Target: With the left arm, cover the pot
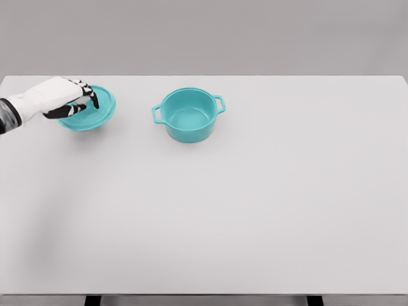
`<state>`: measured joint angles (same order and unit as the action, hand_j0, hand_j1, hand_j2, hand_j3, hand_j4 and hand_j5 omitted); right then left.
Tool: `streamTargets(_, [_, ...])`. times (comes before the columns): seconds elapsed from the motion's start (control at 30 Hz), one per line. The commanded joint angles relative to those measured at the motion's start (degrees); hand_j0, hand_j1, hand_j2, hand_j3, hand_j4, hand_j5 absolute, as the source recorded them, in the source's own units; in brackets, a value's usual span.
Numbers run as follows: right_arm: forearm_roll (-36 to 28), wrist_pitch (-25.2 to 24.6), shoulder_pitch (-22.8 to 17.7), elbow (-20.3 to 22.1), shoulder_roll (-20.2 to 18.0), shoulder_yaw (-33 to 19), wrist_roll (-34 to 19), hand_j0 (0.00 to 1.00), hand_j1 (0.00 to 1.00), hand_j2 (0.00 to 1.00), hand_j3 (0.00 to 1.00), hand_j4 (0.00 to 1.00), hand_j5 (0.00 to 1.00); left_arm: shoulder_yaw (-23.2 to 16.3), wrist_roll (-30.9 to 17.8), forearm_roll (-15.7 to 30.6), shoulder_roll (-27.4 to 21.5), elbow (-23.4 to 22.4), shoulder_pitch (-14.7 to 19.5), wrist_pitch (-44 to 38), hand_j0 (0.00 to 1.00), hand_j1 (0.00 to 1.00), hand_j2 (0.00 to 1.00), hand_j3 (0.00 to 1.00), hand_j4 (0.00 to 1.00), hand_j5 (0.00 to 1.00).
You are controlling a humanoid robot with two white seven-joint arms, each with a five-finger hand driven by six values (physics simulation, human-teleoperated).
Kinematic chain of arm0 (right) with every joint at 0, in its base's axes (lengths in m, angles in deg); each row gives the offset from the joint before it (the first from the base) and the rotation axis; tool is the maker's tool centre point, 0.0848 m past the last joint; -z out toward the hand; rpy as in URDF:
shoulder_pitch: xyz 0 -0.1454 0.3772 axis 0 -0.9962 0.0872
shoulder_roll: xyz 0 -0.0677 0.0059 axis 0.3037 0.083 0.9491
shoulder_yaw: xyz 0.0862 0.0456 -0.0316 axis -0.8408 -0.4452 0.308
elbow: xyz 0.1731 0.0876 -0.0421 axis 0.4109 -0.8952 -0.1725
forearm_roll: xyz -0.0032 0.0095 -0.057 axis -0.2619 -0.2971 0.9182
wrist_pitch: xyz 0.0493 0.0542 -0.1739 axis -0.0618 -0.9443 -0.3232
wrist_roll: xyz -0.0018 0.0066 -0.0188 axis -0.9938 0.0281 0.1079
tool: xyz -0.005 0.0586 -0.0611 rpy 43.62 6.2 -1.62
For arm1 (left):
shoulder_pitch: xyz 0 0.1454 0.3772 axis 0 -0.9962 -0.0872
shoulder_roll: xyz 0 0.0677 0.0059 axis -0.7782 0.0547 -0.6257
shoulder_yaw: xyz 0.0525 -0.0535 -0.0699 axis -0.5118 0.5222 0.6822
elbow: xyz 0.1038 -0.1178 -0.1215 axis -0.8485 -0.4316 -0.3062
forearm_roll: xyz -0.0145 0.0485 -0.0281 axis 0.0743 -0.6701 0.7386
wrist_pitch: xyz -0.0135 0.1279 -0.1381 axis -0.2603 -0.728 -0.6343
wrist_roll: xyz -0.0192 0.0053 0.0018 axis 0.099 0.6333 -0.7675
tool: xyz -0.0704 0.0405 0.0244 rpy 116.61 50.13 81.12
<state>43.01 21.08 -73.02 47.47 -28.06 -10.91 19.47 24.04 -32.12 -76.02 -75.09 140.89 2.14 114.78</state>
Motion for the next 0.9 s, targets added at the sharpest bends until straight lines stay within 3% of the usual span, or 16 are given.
streamTargets(0.0, [0.00, 0.00, 0.00, 0.01, 0.00, 0.00, -0.01, 1.00, 1.00, 1.00, 1.00, 1.00, 1.00, 0.06, 0.12, 0.33, -0.16, 0.99, 0.09, -0.08, 0.48, 0.48, 0.48, 0.48, 0.48, 0.48])
streamTargets(0.27, [0.00, 0.00, 0.00, 0.01, 0.00, 0.00, -0.01, 1.00, 1.00, 1.00, 1.00, 1.00, 1.00, -0.37, 0.30, 0.33, -0.07, 4.24, 0.97, -0.08, 0.48, 0.48, 0.48, 0.48, 0.48, 0.48])
streamTargets(0.4, [0.00, 0.00, 0.00, 0.01, 0.00, 0.00, -0.01, 1.00, 1.00, 1.00, 1.00, 1.00, 1.00, -2.40, 0.47, 0.42, 0.55, 4.59, 2.46, -0.08, 0.48, 0.48, 0.48, 0.48, 0.48, 0.48])
streamTargets(0.87, [0.00, 0.00, 0.00, 0.01, 0.00, 0.00, -0.01, 1.00, 1.00, 1.00, 1.00, 1.00, 1.00, -3.45, 0.39, 0.33, 3.71, 6.53, 3.60, -0.08, 0.48, 0.48, 0.48, 0.48, 0.48, 0.48])
